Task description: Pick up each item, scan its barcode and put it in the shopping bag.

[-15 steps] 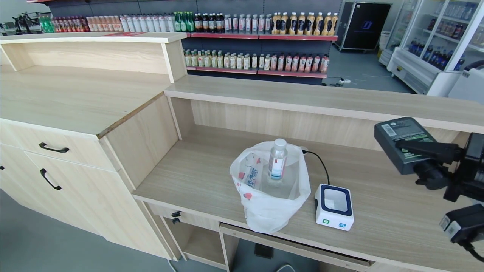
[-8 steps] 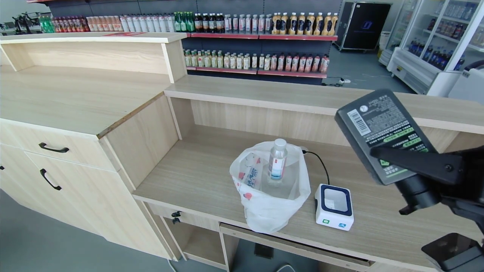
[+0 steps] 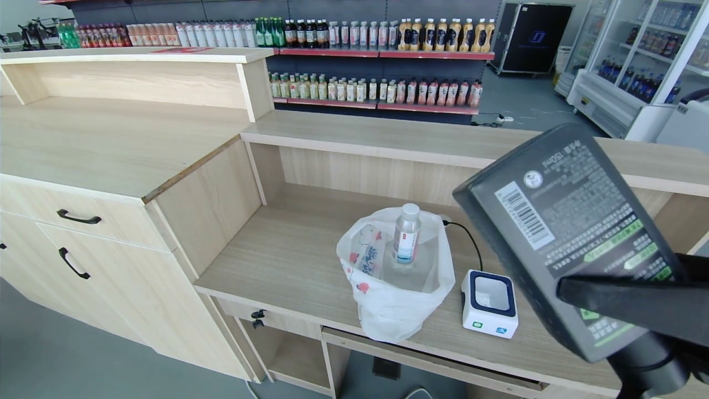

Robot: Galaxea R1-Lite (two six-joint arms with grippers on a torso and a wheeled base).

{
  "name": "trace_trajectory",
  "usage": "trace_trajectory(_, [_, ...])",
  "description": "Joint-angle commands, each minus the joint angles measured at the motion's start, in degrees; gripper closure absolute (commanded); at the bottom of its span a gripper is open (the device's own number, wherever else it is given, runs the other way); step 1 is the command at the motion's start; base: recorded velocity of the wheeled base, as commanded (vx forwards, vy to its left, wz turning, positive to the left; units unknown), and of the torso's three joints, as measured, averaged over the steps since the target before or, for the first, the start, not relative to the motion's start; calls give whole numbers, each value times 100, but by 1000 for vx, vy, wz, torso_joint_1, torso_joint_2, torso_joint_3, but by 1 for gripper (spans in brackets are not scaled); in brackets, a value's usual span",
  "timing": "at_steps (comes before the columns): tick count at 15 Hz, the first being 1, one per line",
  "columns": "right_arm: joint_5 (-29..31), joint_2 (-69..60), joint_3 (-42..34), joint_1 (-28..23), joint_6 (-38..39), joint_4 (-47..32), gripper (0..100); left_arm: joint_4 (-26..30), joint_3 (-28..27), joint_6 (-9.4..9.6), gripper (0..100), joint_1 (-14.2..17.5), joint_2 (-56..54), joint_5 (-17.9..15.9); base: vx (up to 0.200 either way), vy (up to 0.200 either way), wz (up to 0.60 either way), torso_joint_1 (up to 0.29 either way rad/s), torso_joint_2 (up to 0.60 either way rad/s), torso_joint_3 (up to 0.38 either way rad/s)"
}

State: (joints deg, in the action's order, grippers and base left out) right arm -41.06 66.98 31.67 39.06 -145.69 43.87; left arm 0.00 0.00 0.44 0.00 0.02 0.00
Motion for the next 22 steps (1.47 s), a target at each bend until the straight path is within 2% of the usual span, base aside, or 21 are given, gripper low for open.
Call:
trace_trajectory(1, [-7, -132, -3, 49, -3, -98, 100, 0, 0, 0, 0, 0, -2, 0, 0, 0, 0, 0, 0, 0])
trace_trajectory(10, [-289, -1266, 94, -100, -3, -1909, 100, 0, 0, 0, 0, 0, -2, 0, 0, 0, 0, 0, 0, 0])
trace_trajectory(16, [-456, -1354, 67, -118, -30, -1953, 100, 0, 0, 0, 0, 0, -2, 0, 0, 0, 0, 0, 0, 0])
trace_trajectory(22, [-605, -1424, 120, -188, -241, -2410, 100, 0, 0, 0, 0, 0, -2, 0, 0, 0, 0, 0, 0, 0])
